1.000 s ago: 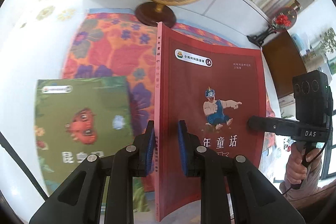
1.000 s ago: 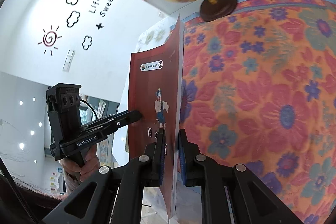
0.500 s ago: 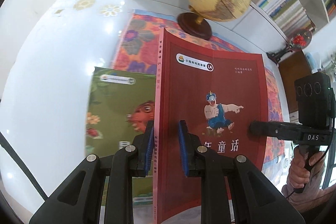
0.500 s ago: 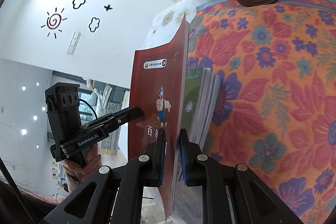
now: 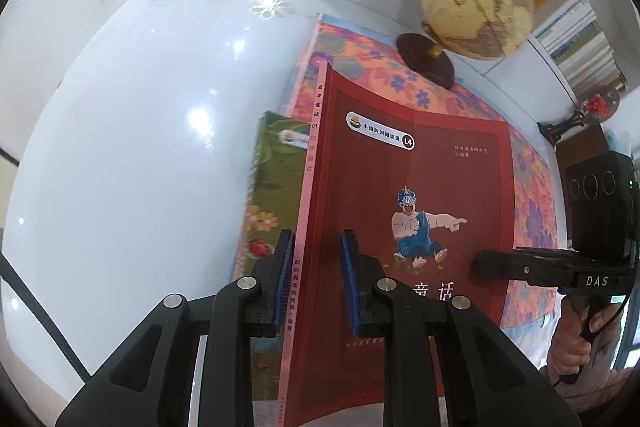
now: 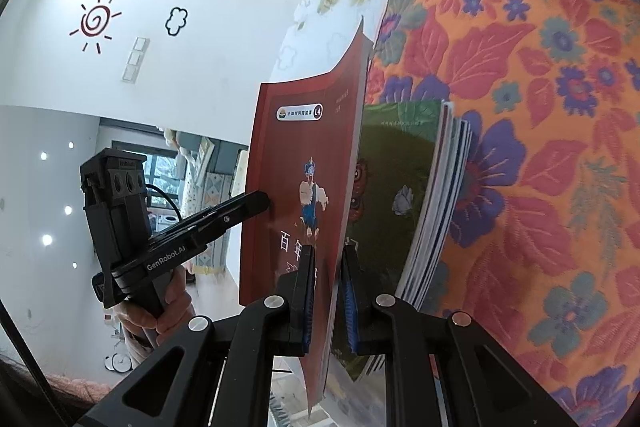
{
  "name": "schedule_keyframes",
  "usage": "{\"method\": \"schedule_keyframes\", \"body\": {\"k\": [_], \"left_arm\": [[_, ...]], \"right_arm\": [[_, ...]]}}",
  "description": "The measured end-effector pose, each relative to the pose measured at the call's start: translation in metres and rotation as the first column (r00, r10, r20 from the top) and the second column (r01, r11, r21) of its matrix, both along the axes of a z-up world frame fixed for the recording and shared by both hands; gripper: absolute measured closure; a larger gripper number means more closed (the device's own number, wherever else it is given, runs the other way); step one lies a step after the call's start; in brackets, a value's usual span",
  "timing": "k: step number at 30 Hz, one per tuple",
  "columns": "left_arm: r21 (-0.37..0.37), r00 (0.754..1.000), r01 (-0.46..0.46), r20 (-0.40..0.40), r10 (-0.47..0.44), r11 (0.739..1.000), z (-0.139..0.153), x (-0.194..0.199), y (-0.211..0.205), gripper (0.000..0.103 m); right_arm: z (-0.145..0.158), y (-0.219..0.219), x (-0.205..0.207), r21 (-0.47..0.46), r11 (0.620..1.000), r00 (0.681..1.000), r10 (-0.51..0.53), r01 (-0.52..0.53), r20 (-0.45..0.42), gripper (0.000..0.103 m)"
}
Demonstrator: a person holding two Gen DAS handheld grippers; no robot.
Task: Organize books
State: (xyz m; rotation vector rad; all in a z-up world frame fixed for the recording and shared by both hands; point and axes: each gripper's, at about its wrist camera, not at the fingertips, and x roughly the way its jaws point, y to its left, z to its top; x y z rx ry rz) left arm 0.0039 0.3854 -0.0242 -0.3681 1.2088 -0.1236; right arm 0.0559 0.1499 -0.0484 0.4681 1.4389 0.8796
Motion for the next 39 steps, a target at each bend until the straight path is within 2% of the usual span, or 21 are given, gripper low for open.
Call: {"method": "schedule_keyframes", "body": {"k": [8,18,24,26,30,34,39], "left_arm": [[0.004,0.999,-0.012,-0.038,0.012,1.000,-0.024,0.002,0.011,0.083],[0.003,0.999,-0.033,-0.035,0.033,0.999,-0.028,0.006,0.017,0.082],[0.055,0.999,-0.026,-0.027,0.027,0.998,-0.028,0.008,0.013,0.079],[0.084,0.998,-0.025,-0.052,0.030,0.996,-0.033,0.009,0.012,0.076],[0.075,0.997,-0.031,-0.061,0.036,0.997,-0.035,0.009,0.013,0.076],[0.108,0.998,-0.016,-0.061,0.023,0.994,-0.034,0.009,0.009,0.076],[0.115,0.998,-0.011,-0.065,0.018,0.993,-0.034,0.010,0.008,0.075]], "right_arm": [[-0.018,0.014,0.006,-0.023,1.000,0.999,0.001,-0.002,-0.037,0.089],[-0.032,0.013,0.008,-0.049,0.999,0.997,-0.024,0.020,-0.068,0.089],[-0.042,0.009,0.011,-0.081,0.996,0.994,-0.042,0.034,-0.097,0.089],[-0.044,0.008,0.011,-0.084,0.996,0.994,-0.049,0.041,-0.097,0.089],[-0.044,0.005,0.009,-0.093,0.994,0.994,-0.060,0.051,-0.094,0.089],[-0.042,0.008,0.008,-0.106,0.993,0.994,-0.067,0.057,-0.092,0.089],[-0.035,0.007,0.005,-0.133,0.989,0.992,-0.079,0.066,-0.097,0.089]]}}
